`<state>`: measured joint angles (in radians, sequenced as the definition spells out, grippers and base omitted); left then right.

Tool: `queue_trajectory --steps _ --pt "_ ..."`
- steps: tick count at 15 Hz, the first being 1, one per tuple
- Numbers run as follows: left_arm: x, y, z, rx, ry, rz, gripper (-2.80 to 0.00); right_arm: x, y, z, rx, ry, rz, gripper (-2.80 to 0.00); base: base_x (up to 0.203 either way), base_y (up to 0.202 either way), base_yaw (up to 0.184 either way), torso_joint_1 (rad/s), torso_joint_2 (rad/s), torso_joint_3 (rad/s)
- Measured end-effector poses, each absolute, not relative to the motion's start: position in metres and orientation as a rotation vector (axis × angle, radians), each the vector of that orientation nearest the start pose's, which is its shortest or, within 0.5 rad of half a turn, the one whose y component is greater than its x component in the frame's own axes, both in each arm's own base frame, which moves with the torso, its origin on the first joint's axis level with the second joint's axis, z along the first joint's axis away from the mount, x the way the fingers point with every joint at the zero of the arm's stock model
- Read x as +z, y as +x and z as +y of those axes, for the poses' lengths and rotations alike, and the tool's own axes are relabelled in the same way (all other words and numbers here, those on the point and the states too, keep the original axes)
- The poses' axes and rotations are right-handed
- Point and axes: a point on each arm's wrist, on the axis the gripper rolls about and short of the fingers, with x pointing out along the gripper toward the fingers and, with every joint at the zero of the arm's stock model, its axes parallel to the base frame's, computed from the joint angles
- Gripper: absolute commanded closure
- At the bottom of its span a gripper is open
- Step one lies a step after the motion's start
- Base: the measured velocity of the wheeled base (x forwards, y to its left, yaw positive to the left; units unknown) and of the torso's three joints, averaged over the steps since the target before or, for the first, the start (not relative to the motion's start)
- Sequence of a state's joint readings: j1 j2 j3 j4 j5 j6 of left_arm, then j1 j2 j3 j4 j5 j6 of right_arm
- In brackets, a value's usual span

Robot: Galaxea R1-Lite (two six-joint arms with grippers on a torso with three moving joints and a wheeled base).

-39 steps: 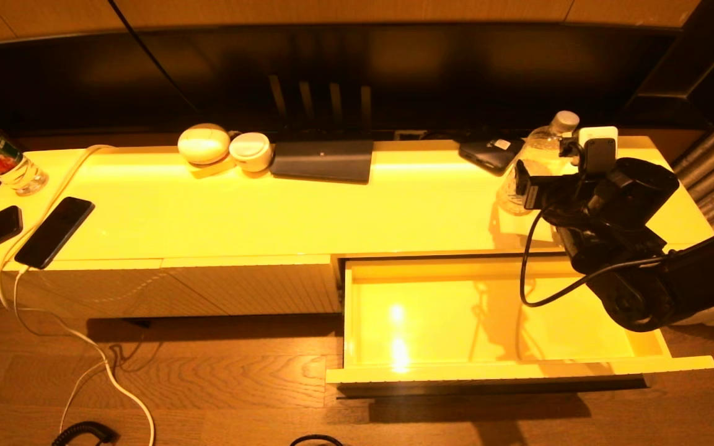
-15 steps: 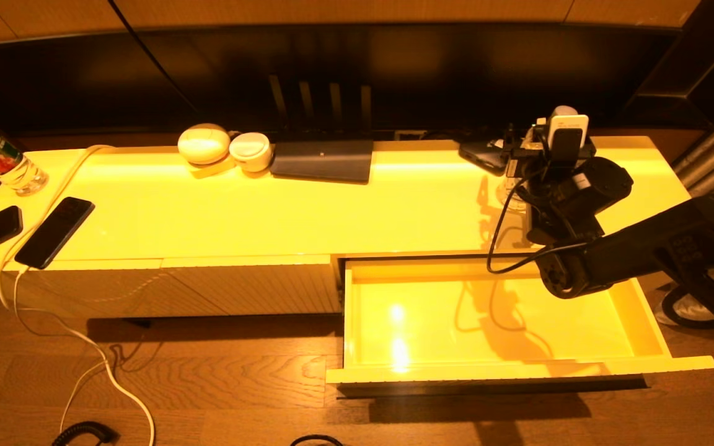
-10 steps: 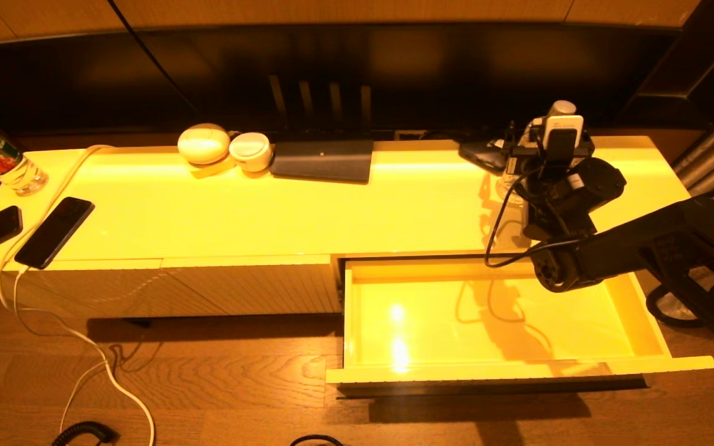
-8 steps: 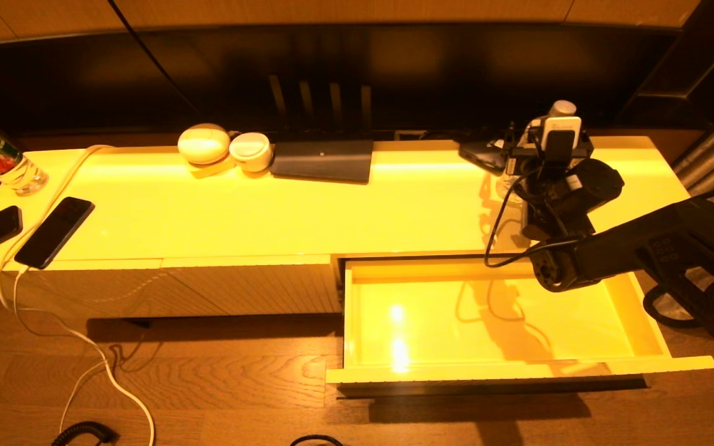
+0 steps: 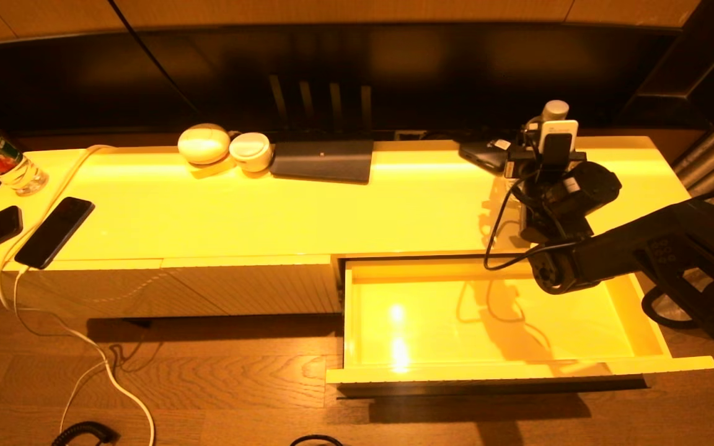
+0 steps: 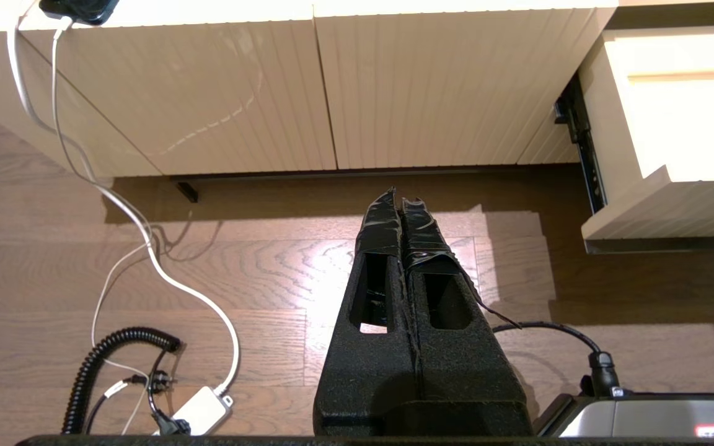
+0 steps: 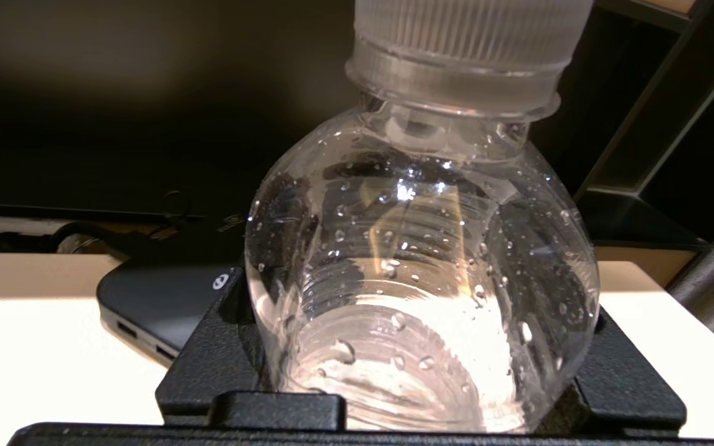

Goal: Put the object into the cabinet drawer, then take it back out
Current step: Put the mineral water in the drawer

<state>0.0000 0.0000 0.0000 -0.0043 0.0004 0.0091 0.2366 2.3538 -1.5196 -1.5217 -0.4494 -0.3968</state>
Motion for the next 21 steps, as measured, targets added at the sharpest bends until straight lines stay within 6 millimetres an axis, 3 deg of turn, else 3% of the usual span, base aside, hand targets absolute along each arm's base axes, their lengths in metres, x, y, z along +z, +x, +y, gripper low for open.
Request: queue_trajectory --steps 4,9,15,21 --pt "0.076 -0.023 0.0 0.001 0.009 -0.004 0.0 0.198 0.427 0.101 -0.272 -0.203 -0.475 0.0 0.0 0.0 0.0 0.0 0.0 0.0" --pt "0.076 -0.023 0.0 0.001 0.009 -0.004 0.0 0.209 0.372 0.108 -0.126 -0.352 -0.23 0.0 0.0 0.0 0.0 0.0 0.0 0.0" --pt "0.076 -0.023 0.0 0.0 0.009 -0.004 0.0 0.184 0.3 0.104 0.223 -0.678 0.14 0.0 0.0 0.0 0.0 0.0 0.0 0.0" --pt "0.076 -0.023 0.0 0.001 0.009 -0.004 0.0 0.162 0.283 0.097 0.425 -0.98 0.21 0.0 0.0 0.0 0.0 0.0 0.0 0.0"
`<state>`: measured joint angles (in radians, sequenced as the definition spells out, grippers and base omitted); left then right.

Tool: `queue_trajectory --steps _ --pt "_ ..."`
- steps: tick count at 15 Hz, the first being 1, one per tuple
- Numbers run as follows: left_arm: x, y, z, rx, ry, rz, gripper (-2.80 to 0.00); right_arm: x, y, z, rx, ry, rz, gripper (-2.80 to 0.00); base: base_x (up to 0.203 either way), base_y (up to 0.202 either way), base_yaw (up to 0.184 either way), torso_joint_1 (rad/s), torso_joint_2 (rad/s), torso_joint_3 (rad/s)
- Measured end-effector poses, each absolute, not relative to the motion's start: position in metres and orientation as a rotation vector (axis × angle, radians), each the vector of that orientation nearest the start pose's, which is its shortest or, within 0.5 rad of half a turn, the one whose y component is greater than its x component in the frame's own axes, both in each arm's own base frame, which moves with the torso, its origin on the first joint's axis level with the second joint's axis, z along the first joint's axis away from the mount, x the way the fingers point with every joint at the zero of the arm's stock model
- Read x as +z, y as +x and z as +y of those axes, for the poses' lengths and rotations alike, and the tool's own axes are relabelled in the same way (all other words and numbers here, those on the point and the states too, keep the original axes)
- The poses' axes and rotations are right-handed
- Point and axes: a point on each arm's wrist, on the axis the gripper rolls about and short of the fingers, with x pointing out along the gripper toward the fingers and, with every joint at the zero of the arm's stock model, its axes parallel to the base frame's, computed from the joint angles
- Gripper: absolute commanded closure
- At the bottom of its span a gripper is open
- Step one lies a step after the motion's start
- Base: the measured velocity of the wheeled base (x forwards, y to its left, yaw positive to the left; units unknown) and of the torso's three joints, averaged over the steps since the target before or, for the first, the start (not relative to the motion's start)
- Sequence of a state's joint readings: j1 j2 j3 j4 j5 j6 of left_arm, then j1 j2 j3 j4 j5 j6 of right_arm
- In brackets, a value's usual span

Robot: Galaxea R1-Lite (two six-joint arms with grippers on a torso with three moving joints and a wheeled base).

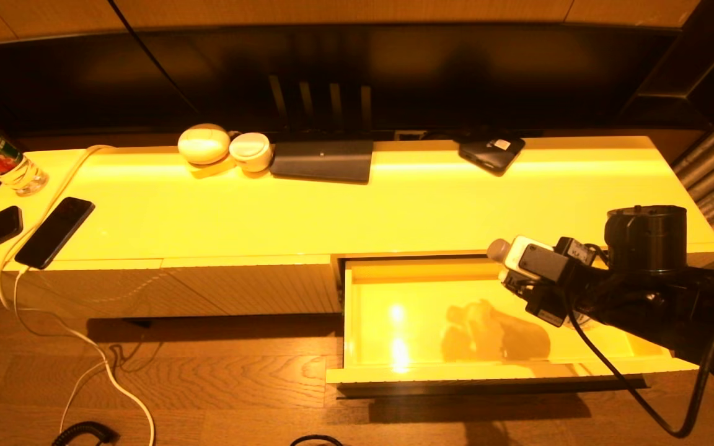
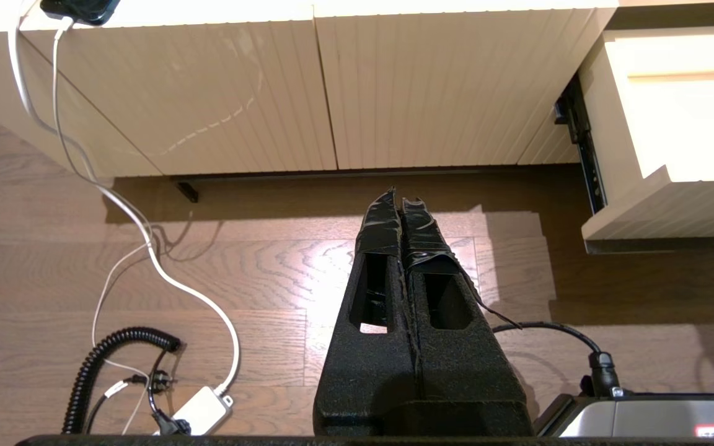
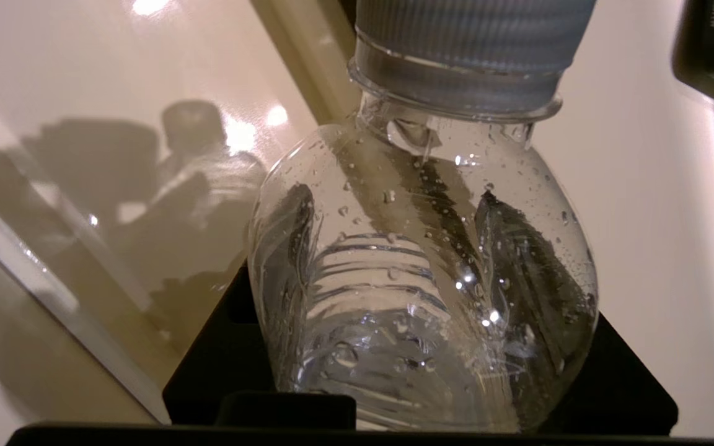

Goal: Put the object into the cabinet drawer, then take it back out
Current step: Put the mineral water in the drawer

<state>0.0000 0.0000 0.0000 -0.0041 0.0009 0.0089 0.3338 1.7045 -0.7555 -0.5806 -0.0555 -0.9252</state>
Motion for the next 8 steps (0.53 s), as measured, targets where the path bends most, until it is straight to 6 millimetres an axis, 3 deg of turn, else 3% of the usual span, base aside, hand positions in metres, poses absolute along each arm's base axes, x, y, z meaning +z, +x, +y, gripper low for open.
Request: queue_trajectory --steps 8 --pt "0.076 -0.023 0.0 0.001 0.009 -0.004 0.0 0.13 0.3 0.076 0.66 -1.338 0.21 0.0 0.0 0.0 0.0 0.0 0.0 0.0"
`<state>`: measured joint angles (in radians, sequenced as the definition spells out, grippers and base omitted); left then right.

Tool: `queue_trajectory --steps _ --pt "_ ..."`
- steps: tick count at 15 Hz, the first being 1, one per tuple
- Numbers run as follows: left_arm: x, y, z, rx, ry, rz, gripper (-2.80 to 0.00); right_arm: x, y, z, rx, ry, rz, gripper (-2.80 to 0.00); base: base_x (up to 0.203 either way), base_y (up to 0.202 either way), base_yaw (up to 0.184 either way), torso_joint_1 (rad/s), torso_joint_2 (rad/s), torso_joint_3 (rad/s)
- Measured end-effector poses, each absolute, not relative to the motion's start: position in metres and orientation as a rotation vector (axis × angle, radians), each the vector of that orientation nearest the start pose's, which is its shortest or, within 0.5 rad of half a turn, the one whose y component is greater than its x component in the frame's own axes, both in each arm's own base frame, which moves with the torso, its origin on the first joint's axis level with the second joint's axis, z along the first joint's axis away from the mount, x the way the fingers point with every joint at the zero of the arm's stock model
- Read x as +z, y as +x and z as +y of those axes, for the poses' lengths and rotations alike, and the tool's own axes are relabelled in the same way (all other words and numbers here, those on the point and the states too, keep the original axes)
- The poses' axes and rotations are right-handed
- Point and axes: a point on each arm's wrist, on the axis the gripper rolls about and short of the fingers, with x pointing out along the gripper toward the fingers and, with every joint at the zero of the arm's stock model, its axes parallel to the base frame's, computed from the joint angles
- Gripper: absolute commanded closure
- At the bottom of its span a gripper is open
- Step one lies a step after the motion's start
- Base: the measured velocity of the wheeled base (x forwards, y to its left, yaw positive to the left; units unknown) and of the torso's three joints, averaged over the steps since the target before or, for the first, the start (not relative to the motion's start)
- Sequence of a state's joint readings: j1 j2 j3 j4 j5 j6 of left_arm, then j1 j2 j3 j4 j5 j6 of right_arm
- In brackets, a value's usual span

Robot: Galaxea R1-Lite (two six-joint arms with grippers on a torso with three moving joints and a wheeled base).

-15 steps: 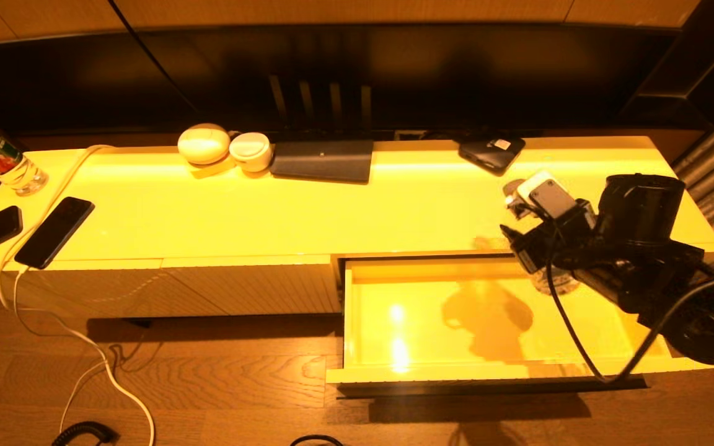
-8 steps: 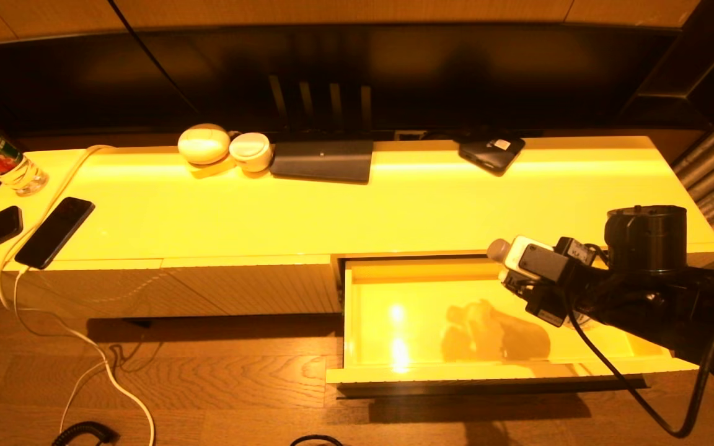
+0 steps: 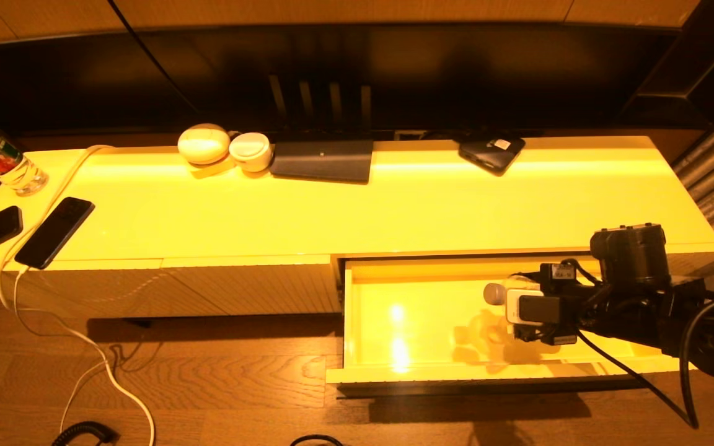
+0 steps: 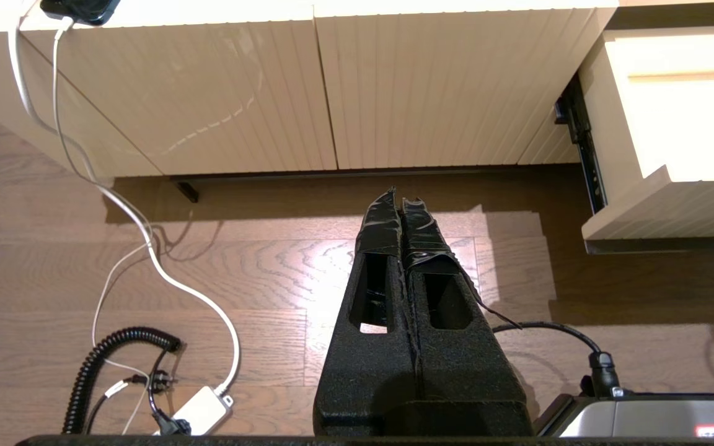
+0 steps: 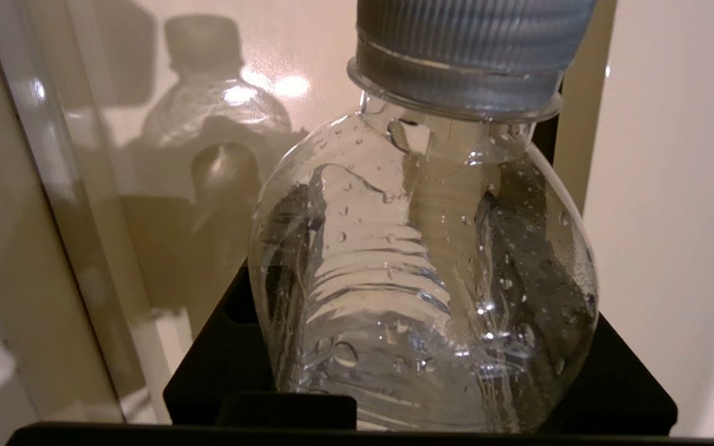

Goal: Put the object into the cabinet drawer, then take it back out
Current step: Put the mineral water in the drawer

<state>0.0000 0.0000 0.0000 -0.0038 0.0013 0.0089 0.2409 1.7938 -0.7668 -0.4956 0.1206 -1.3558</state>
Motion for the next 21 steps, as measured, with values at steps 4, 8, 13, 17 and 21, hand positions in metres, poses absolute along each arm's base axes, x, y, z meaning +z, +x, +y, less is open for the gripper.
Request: queue_trajectory --steps 4,8,13,17,21 --pt "0.076 -0.023 0.0 0.001 0.009 -0.004 0.0 0.119 0.307 0.071 0.757 -1.481 0.241 0.0 0.0 0.0 0.0 0.0 0.0 0.0" --pt "0.076 -0.023 0.0 0.001 0.009 -0.004 0.0 0.113 0.314 0.072 0.773 -1.487 0.259 0.0 0.0 0.0 0.0 0.0 0.0 0.0" --pt "0.076 -0.023 0.0 0.0 0.009 -0.004 0.0 0.109 0.324 0.075 0.772 -1.481 0.26 0.0 0.0 0.0 0.0 0.0 0.0 0.0" --pt "0.076 -0.023 0.0 0.0 0.009 -0.004 0.0 0.107 0.328 0.076 0.773 -1.481 0.265 0.0 0.0 0.0 0.0 0.0 0.0 0.0" --pt "0.076 -0.023 0.0 0.001 0.009 -0.004 0.0 0.105 0.329 0.077 0.778 -1.482 0.271 0.0 0.0 0.0 0.0 0.0 0.0 0.0"
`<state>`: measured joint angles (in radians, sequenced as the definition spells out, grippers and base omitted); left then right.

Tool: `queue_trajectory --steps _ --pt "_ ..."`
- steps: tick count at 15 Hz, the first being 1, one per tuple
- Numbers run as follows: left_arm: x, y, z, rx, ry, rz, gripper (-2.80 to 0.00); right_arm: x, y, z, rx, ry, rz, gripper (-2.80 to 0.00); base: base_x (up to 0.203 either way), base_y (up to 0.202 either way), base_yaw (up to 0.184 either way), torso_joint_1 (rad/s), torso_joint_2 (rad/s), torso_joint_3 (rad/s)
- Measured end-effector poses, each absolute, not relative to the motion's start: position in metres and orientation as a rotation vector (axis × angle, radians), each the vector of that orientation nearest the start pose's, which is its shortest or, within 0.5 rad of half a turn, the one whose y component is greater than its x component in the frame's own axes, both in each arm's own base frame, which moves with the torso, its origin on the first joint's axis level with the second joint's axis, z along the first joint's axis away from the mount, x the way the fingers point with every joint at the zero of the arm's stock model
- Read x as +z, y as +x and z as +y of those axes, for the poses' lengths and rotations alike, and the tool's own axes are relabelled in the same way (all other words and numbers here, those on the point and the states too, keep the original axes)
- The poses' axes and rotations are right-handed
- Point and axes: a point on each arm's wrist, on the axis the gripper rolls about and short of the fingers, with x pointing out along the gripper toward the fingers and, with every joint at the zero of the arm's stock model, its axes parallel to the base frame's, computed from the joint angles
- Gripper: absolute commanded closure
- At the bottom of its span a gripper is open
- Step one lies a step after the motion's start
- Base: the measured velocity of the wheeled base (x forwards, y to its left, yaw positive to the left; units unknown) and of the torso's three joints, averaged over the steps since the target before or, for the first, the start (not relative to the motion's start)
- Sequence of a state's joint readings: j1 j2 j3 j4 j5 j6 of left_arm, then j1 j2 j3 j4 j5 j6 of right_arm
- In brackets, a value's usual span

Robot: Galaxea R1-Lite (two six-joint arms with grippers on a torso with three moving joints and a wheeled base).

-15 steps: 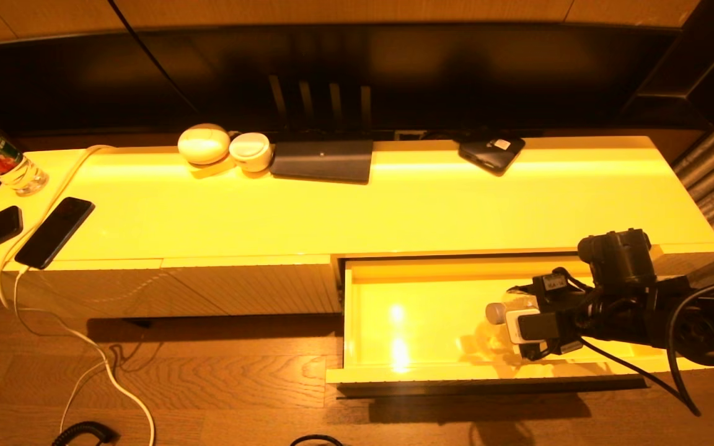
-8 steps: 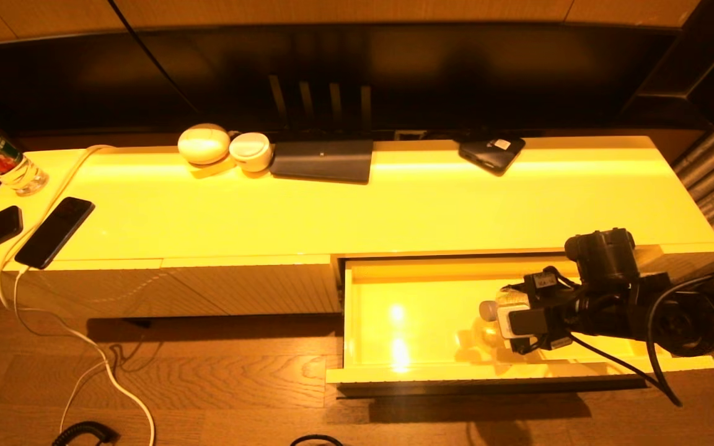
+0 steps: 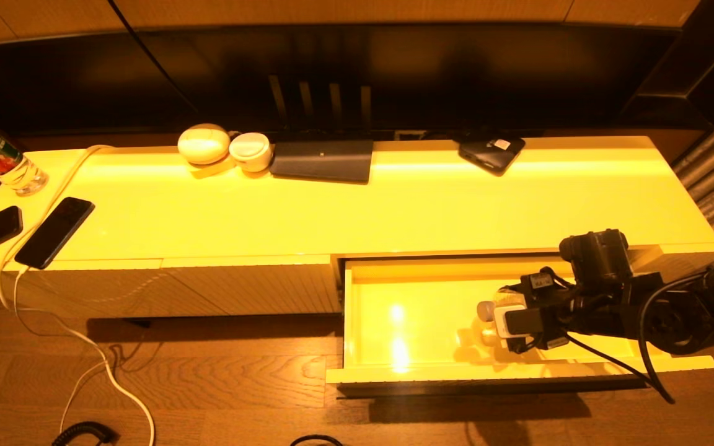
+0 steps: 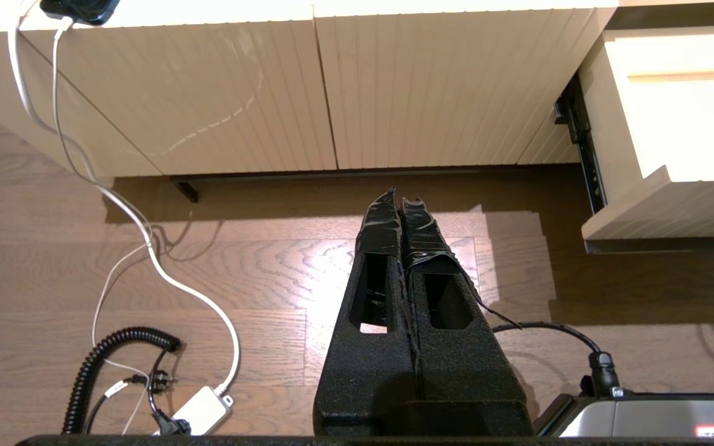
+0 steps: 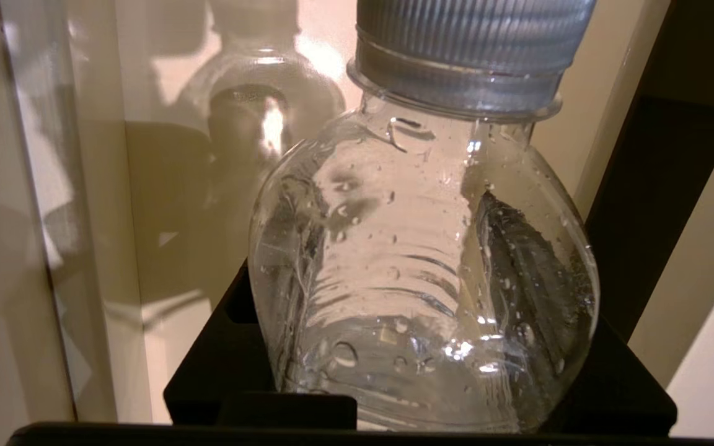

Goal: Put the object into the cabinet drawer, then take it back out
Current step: Put the mineral water in the drawer

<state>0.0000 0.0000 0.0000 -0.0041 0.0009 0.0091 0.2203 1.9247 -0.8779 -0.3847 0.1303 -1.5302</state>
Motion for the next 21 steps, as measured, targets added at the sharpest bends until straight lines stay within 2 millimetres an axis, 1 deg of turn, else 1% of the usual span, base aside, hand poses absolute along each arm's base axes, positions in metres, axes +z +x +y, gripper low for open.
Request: queue_trajectory --steps 1,8,13,16,18,21 --pt "0.076 -0.023 0.0 0.0 0.009 -0.004 0.0 0.105 0.329 0.077 0.777 -1.482 0.27 -2.8 0.0 0.0 0.0 0.0 0.0 0.0" --pt "0.076 -0.023 0.0 0.001 0.009 -0.004 0.0 0.1 0.334 0.08 0.788 -1.483 0.286 -2.8 0.0 0.0 0.0 0.0 0.0 0.0" --pt "0.076 -0.023 0.0 0.0 0.009 -0.004 0.0 0.103 0.339 0.083 0.779 -1.476 0.277 -2.8 0.0 0.0 0.0 0.0 0.0 0.0" --pt "0.076 -0.023 0.0 0.0 0.009 -0.004 0.0 0.116 0.339 0.084 0.748 -1.464 0.248 -2.8 0.0 0.0 0.0 0.0 0.0 0.0" --pt "0.076 -0.023 0.0 0.001 0.009 -0.004 0.0 0.134 0.335 0.081 0.709 -1.463 0.213 -2.8 0.0 0.0 0.0 0.0 0.0 0.0" --pt "0.076 -0.023 0.0 0.001 0.009 -0.004 0.0 0.16 0.316 0.075 0.698 -1.454 0.212 -2.8 0.0 0.0 0.0 0.0 0.0 0.0"
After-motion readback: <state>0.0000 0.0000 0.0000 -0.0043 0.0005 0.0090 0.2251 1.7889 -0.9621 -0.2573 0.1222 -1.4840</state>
